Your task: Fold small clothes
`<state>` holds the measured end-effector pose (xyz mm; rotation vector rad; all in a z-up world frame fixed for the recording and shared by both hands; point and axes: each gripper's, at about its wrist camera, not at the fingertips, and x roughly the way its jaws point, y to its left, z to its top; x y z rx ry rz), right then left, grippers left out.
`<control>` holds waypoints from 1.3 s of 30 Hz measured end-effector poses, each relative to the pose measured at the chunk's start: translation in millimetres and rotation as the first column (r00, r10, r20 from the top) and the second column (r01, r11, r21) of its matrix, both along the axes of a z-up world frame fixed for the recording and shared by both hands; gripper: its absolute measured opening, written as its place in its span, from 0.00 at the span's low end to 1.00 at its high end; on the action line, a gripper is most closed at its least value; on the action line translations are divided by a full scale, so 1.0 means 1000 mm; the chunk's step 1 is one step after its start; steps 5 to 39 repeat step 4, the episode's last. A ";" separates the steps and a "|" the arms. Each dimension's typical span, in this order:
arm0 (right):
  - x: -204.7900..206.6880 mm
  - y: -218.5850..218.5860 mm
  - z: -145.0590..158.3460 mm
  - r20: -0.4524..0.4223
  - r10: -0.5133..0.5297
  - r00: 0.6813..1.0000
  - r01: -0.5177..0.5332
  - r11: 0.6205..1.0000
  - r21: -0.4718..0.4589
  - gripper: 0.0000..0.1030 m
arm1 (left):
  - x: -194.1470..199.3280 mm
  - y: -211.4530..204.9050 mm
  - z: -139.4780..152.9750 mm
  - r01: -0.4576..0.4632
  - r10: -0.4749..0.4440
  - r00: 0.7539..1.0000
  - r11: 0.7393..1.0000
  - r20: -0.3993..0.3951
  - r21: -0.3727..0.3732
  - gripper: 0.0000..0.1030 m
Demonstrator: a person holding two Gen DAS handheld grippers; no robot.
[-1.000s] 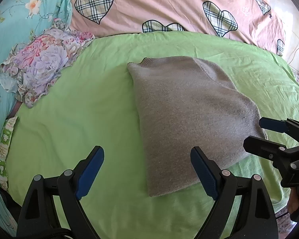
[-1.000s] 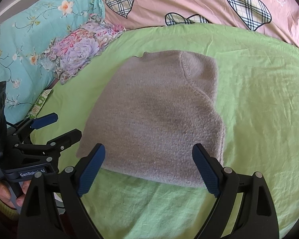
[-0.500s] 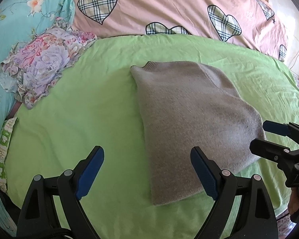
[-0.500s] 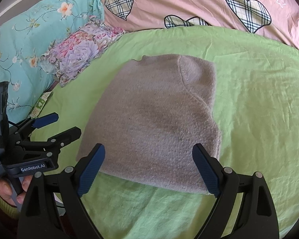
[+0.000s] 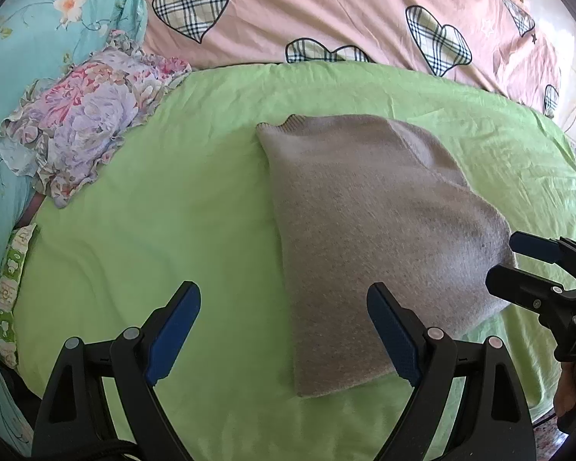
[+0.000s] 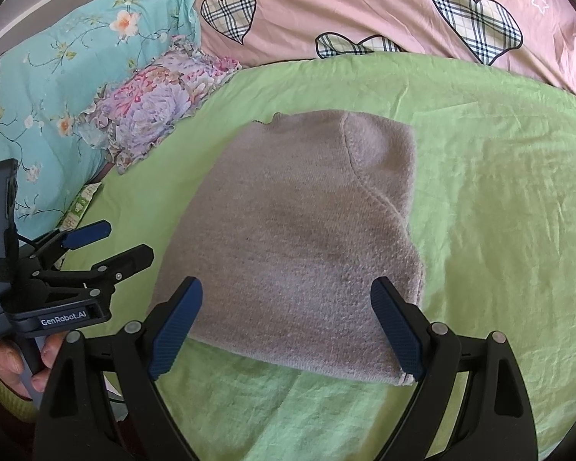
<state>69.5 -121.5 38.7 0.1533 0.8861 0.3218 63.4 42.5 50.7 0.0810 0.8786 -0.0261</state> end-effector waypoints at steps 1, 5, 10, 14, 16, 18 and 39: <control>0.000 0.000 -0.001 -0.001 -0.001 1.000 0.001 1.000 0.003 0.87 | 0.000 -0.002 -0.001 0.002 -0.002 1.000 1.000 -0.003 0.002 0.86; 0.001 -0.001 -0.003 0.001 0.004 1.000 -0.004 1.000 0.015 0.87 | 0.000 -0.006 -0.005 0.004 -0.004 1.000 1.000 -0.014 -0.005 0.86; 0.001 -0.001 -0.003 0.001 0.004 1.000 -0.004 1.000 0.015 0.87 | 0.000 -0.006 -0.005 0.004 -0.004 1.000 1.000 -0.014 -0.005 0.86; 0.001 -0.001 -0.003 0.001 0.004 1.000 -0.004 1.000 0.015 0.87 | 0.000 -0.006 -0.005 0.004 -0.004 1.000 1.000 -0.014 -0.005 0.86; 0.001 -0.001 -0.003 0.001 0.004 1.000 -0.004 1.000 0.015 0.87 | 0.000 -0.006 -0.005 0.004 -0.004 1.000 1.000 -0.014 -0.005 0.86; 0.001 -0.001 -0.003 0.001 0.004 1.000 -0.004 1.000 0.015 0.87 | 0.000 -0.006 -0.005 0.004 -0.004 1.000 1.000 -0.014 -0.005 0.86; 0.001 -0.001 -0.003 0.001 0.004 1.000 -0.004 1.000 0.015 0.87 | 0.000 -0.006 -0.005 0.004 -0.004 1.000 1.000 -0.014 -0.005 0.86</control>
